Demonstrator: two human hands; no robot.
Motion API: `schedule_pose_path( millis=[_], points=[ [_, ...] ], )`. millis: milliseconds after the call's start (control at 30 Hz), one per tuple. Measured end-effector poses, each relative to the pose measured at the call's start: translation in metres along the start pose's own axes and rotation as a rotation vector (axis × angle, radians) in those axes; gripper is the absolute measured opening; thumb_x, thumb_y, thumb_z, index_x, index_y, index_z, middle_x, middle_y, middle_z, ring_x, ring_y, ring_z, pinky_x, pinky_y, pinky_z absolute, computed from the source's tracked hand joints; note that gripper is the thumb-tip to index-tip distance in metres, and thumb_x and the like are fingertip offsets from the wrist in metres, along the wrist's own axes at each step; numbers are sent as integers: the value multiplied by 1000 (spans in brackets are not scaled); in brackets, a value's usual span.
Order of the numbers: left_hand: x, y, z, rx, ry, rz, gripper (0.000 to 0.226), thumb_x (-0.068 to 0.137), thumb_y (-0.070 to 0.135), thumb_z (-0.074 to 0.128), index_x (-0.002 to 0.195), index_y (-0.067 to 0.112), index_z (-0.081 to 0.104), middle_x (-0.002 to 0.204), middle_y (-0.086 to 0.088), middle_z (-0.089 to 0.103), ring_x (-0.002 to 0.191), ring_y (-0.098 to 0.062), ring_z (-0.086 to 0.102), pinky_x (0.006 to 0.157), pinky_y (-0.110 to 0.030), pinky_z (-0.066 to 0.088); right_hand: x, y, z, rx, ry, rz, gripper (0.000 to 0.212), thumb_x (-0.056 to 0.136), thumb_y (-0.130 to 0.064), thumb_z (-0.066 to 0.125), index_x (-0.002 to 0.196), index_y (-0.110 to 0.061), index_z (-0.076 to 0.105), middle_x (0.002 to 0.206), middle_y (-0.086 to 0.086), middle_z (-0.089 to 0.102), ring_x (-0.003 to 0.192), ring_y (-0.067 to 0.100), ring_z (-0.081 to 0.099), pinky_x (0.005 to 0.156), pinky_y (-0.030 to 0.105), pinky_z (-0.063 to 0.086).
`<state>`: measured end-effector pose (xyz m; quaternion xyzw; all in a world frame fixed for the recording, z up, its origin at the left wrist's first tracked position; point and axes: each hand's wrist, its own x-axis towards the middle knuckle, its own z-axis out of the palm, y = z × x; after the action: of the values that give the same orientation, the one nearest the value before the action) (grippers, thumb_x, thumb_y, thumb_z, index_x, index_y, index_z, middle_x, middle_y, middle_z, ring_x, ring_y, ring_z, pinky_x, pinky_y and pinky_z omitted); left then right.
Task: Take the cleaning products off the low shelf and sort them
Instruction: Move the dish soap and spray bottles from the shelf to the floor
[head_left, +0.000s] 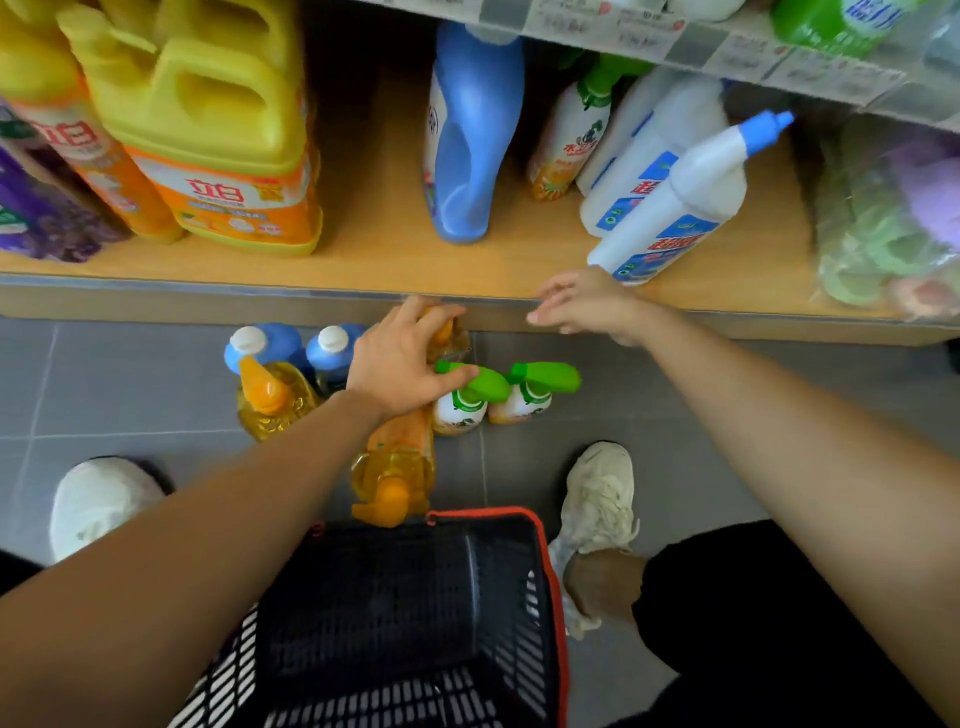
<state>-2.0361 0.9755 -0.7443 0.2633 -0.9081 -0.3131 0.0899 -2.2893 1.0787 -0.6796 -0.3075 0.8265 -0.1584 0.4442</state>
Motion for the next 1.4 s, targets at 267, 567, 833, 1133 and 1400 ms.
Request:
schedule_pose_path(
  millis=[267, 567, 833, 1133, 1400],
  points=[
    [9, -8, 5, -44, 21, 12, 54, 90, 57, 62, 137, 33, 53, 119, 1, 51, 112, -23, 55, 86, -46, 50, 96, -32, -6, 481, 643, -45, 89, 79, -31, 84, 152, -17, 35, 151, 6, 46, 136, 23, 45, 105, 29, 38],
    [11, -16, 12, -41, 64, 22, 58, 85, 72, 54, 132, 38, 50, 115, 8, 45, 103, -13, 50, 82, -40, 50, 162, -41, -22, 680, 893, -138, 72, 77, -10, 84, 140, -10, 51, 131, 13, 63, 120, 28, 60, 107, 41, 48],
    [10, -13, 7, -59, 32, 23, 65, 81, 78, 50, 133, 39, 48, 121, 8, 45, 109, -14, 50, 85, -42, 52, 138, -33, -2, 585, 1007, -119, 54, 72, -15, 87, 119, -12, 62, 111, 7, 73, 105, 23, 68, 95, 43, 55],
    [7, -10, 4, -85, 20, 26, 66, 78, 76, 56, 132, 39, 50, 123, 8, 45, 108, -16, 52, 84, -41, 52, 107, -12, 17, 623, 913, -396, 98, 65, -10, 89, 149, -13, 39, 139, 4, 57, 126, 17, 58, 108, 42, 49],
    [7, -13, 2, -73, -38, 33, 70, 77, 76, 61, 136, 42, 45, 129, 10, 42, 112, -15, 52, 85, -39, 53, 86, -8, 7, 491, 850, -405, 91, 62, -8, 89, 141, -18, 44, 133, 0, 59, 120, 16, 59, 100, 33, 53]
  ],
)
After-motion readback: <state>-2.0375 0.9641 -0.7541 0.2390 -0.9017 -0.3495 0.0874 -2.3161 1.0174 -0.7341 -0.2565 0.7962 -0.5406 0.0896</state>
